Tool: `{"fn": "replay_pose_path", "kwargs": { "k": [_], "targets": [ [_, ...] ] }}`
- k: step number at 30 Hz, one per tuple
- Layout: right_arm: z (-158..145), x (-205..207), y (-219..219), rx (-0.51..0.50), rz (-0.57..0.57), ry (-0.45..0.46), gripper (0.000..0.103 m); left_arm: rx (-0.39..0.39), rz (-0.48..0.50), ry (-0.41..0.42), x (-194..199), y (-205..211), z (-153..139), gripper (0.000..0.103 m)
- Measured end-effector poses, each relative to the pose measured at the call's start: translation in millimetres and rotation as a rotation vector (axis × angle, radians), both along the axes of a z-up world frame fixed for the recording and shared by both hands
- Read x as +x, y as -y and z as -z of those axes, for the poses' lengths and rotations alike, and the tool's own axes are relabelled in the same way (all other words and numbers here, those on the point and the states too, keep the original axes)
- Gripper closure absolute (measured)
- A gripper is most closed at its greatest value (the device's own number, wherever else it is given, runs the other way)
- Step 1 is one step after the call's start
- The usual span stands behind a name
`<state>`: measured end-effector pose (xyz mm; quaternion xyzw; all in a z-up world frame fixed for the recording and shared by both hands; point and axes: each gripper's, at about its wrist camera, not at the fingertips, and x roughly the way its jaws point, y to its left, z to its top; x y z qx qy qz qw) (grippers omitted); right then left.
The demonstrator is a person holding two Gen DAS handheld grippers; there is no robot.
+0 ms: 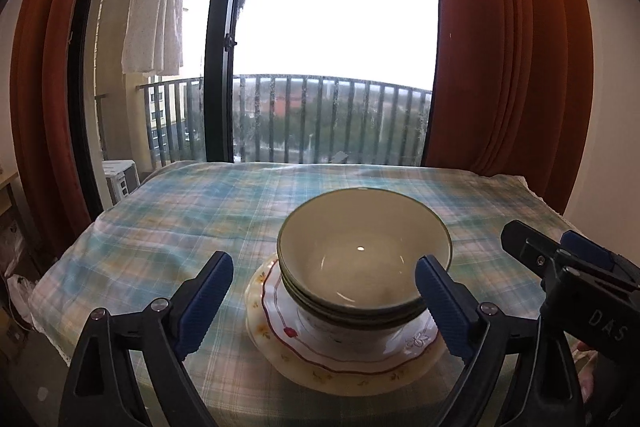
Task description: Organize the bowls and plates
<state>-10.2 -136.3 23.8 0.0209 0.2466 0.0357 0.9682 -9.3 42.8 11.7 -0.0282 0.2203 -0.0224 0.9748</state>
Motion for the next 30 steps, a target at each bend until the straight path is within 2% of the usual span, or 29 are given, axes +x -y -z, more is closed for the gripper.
{"fn": "replay_pose_path", "kwargs": {
  "k": [8,15,18,30],
  "targets": [
    [21.7,-19.4,6.6,-0.006,0.014,-0.022,0.008,0.015,0.005,-0.010,-12.4,8.5,19.0,0.006],
    [18.3,-23.8,9.5,-0.055,0.026,0.007,0.008,0.008,0.007,-0.009,-14.4,14.1,18.5,0.004],
    [18.9,-22.0,12.8,-0.051,0.033,0.006,0.007,0.022,0.009,-0.002,-15.3,18.6,17.7,0.001],
    [19.8,-16.3,25.3,-0.043,0.089,0.007,0.006,0.030,0.005,-0.017,-7.3,22.0,15.9,0.001]
  ]
}}
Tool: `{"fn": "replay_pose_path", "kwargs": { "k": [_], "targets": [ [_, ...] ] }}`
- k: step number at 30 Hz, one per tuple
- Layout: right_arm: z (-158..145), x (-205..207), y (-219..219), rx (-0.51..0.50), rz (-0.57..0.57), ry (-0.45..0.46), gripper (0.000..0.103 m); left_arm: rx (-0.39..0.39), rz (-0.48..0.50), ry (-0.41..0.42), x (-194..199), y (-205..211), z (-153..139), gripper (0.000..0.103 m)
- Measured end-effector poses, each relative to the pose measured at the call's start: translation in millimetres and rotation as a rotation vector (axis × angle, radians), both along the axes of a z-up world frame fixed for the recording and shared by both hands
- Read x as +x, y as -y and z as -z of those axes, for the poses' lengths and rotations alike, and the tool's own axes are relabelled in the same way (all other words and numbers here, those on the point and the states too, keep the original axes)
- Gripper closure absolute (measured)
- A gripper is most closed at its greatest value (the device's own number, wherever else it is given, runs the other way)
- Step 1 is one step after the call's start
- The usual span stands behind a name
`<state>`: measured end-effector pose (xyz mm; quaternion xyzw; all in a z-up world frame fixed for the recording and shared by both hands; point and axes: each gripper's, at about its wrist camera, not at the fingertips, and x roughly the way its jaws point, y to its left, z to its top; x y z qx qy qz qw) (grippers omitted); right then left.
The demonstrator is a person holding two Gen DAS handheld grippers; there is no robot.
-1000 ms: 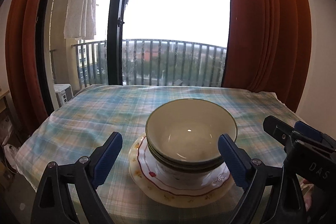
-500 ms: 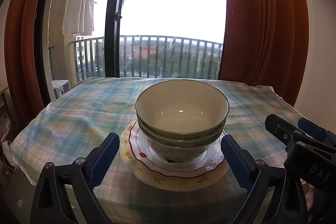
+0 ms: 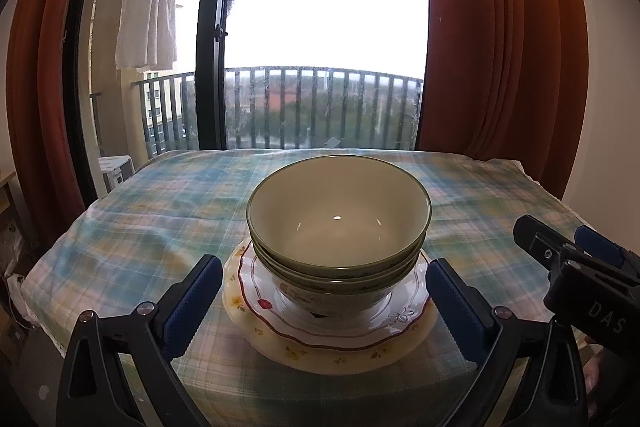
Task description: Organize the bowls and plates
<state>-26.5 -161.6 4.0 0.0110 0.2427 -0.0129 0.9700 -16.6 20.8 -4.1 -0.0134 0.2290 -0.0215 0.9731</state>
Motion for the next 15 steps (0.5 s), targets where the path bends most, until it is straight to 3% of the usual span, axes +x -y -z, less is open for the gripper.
{"fn": "replay_pose_path", "kwargs": {
  "k": [15],
  "targets": [
    [2.2,6.0,-1.1,-0.010,-0.006,-0.010,0.005,-0.012,-0.041,0.003,2.4,-7.7,-1.8,0.000]
  ]
}}
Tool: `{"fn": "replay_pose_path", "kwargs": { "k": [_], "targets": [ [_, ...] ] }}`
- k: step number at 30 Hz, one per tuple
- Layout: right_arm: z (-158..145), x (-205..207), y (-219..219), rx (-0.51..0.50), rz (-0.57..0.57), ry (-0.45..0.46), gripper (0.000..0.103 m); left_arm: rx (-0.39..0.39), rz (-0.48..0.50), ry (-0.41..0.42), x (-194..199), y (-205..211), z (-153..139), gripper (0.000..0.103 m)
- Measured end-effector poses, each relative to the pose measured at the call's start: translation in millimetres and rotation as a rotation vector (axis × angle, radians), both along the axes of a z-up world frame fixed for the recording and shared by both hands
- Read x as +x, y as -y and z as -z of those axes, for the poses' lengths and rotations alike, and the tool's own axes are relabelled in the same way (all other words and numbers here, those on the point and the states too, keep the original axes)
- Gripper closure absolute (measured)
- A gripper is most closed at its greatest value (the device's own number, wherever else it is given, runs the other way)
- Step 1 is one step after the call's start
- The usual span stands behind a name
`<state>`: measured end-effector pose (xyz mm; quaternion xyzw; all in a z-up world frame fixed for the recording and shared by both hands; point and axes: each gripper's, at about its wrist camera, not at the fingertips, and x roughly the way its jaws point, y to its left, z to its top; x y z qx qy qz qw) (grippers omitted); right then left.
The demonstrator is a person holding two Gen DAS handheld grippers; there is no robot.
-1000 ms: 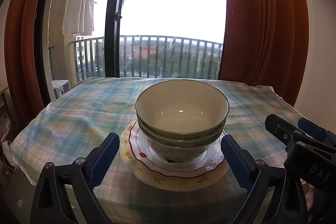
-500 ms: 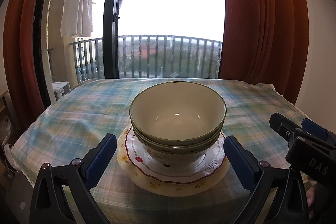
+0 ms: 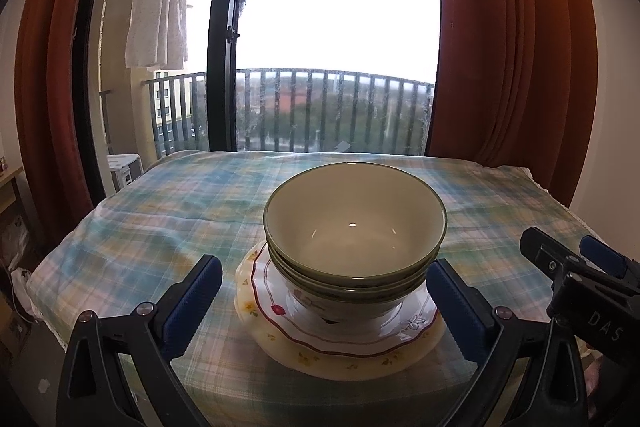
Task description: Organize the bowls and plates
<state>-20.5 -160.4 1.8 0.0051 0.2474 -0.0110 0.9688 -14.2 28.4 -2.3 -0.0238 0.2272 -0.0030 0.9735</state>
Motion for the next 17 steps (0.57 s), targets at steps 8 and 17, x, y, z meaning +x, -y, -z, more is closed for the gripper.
{"fn": "replay_pose_path", "kwargs": {
  "k": [8,17],
  "targets": [
    [1.4,-1.5,0.4,-0.002,-0.001,-0.009,0.005,0.003,-0.001,-0.003,-0.1,-0.2,0.6,0.000],
    [4.2,-1.0,0.0,-0.001,-0.002,-0.020,0.005,-0.007,0.003,-0.024,1.9,-2.6,2.7,0.000]
  ]
}}
